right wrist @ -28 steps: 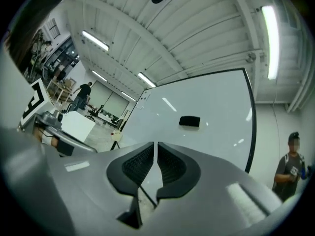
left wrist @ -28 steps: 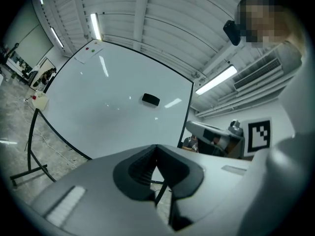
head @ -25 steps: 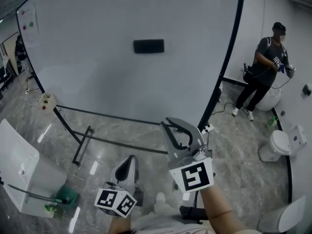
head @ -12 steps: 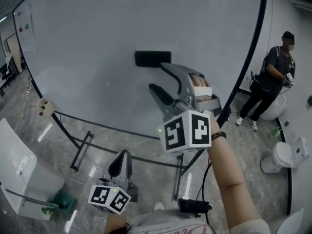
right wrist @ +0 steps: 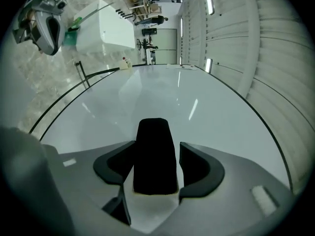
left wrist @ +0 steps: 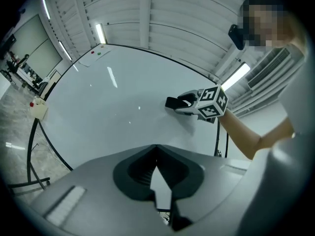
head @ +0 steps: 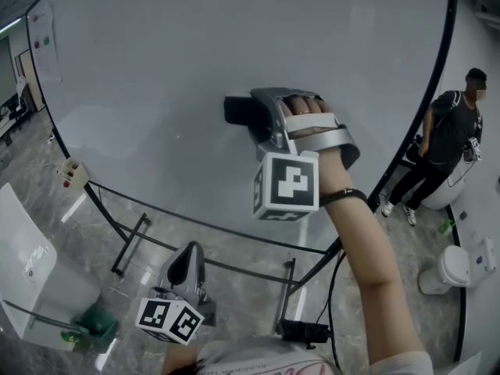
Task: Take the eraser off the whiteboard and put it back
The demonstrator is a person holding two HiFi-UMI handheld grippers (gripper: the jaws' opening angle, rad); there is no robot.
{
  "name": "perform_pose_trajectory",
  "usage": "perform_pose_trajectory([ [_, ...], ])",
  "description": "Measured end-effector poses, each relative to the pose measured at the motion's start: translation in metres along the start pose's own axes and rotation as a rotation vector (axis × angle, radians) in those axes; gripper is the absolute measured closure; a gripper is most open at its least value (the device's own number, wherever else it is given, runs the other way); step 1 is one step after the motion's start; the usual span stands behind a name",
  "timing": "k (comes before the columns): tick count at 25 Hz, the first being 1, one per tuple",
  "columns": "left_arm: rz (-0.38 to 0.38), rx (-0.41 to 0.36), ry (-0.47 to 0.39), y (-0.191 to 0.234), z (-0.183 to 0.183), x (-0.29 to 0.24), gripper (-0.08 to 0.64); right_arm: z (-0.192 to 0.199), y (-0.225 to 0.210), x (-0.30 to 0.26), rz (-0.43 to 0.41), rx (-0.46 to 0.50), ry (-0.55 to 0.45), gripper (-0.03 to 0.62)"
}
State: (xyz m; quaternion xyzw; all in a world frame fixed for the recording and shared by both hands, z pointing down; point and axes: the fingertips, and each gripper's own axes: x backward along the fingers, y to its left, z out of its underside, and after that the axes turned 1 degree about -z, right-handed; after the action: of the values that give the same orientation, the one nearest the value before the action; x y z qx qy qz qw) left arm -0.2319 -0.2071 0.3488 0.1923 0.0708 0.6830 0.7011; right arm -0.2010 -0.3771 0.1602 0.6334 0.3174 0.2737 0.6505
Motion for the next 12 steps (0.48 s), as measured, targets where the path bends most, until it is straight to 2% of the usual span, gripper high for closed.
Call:
perform_pose_trajectory([
  [12,0.075,-0.012,0.033,0.000,-0.007,-0.018,0.560,0.001,0.001,-0.001,0.004,-0.019,0.010,0.356],
])
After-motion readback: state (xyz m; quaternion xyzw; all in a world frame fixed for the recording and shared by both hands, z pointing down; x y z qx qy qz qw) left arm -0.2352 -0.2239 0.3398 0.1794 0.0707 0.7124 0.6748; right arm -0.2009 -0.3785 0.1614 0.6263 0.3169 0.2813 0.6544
